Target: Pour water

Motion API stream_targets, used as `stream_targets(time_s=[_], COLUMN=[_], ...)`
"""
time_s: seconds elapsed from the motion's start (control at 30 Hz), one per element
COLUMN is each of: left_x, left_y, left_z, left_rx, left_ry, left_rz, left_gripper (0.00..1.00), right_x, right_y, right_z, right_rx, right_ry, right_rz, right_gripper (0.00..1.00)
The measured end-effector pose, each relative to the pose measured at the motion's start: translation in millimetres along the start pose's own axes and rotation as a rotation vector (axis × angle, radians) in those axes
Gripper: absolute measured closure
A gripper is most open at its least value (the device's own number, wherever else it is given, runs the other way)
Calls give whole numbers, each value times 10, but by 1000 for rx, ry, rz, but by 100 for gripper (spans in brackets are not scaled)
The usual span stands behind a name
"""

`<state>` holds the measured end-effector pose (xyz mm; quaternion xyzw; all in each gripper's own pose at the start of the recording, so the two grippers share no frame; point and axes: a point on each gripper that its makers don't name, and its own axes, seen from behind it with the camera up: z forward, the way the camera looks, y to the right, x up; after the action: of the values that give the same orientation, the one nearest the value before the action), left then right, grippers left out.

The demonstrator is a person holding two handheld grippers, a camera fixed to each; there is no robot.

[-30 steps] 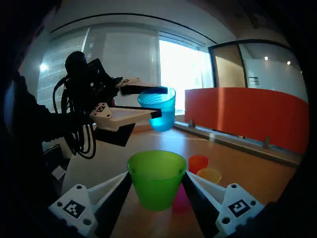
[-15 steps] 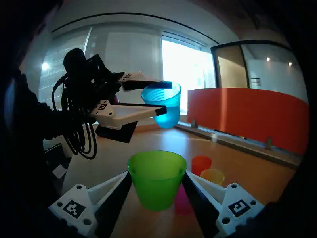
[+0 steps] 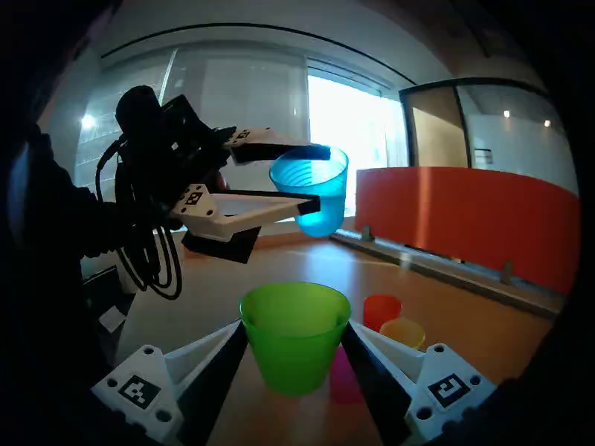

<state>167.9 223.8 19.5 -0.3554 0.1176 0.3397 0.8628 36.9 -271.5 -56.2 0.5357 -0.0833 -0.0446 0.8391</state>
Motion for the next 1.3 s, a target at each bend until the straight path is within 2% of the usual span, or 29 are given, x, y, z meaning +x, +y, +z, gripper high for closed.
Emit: stream_targets(time_s=[0.47, 0.77, 1.3], left_x=[68, 111, 135], left_y=[53, 43, 75], left_z=[-1, -6, -1], left_rx=[-8, -5, -10], left_ry=[5, 10, 18], left_rz=[51, 81, 160], left_gripper=[13, 13, 13], right_x=[7, 15, 18], right_y=[-28, -51, -63], right_z=[36, 70, 135], right_rx=[8, 14, 22], right_ry=[0, 0, 4], right_rz=[-10, -15, -21], right_gripper=[11, 11, 11])
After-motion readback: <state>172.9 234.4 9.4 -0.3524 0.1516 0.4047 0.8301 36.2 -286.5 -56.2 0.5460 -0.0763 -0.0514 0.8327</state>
